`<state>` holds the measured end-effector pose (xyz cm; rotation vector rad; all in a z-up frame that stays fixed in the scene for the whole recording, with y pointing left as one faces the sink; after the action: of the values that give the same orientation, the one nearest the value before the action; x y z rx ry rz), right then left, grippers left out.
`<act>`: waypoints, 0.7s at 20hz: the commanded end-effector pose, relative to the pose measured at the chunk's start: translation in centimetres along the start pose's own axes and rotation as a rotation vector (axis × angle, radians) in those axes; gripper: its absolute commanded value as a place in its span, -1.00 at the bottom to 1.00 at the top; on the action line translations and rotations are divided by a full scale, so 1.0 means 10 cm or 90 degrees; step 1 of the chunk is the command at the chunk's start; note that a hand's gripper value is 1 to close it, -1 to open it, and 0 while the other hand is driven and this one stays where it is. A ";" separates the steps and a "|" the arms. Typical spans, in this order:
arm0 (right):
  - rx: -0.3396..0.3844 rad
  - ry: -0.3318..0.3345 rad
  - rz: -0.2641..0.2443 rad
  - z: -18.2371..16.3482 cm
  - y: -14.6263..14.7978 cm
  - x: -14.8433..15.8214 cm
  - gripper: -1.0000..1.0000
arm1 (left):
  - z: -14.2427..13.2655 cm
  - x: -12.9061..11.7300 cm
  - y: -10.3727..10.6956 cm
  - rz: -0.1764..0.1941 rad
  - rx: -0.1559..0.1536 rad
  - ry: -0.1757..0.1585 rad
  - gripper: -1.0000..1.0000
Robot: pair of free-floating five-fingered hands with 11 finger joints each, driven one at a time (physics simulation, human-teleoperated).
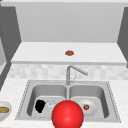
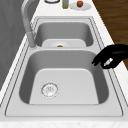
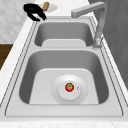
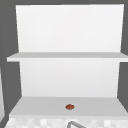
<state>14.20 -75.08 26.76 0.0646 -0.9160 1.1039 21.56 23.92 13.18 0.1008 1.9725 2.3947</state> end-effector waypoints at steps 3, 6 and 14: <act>-0.024 0.037 0.101 -0.01 0.00 -0.01 -1.00 | 0.00 0.00 0.00 0.000 0.000 0.000 0.00; -0.033 0.053 0.115 -0.01 0.01 -0.01 -1.00 | 0.00 0.00 0.00 0.000 0.000 0.000 0.00; -0.074 0.088 0.139 -0.04 0.02 -0.03 -1.00 | 0.00 0.00 0.00 0.000 0.000 0.000 0.00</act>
<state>14.19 -75.06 26.33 -0.0948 -0.8535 1.1443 21.56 23.92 13.18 0.1008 1.9725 2.3947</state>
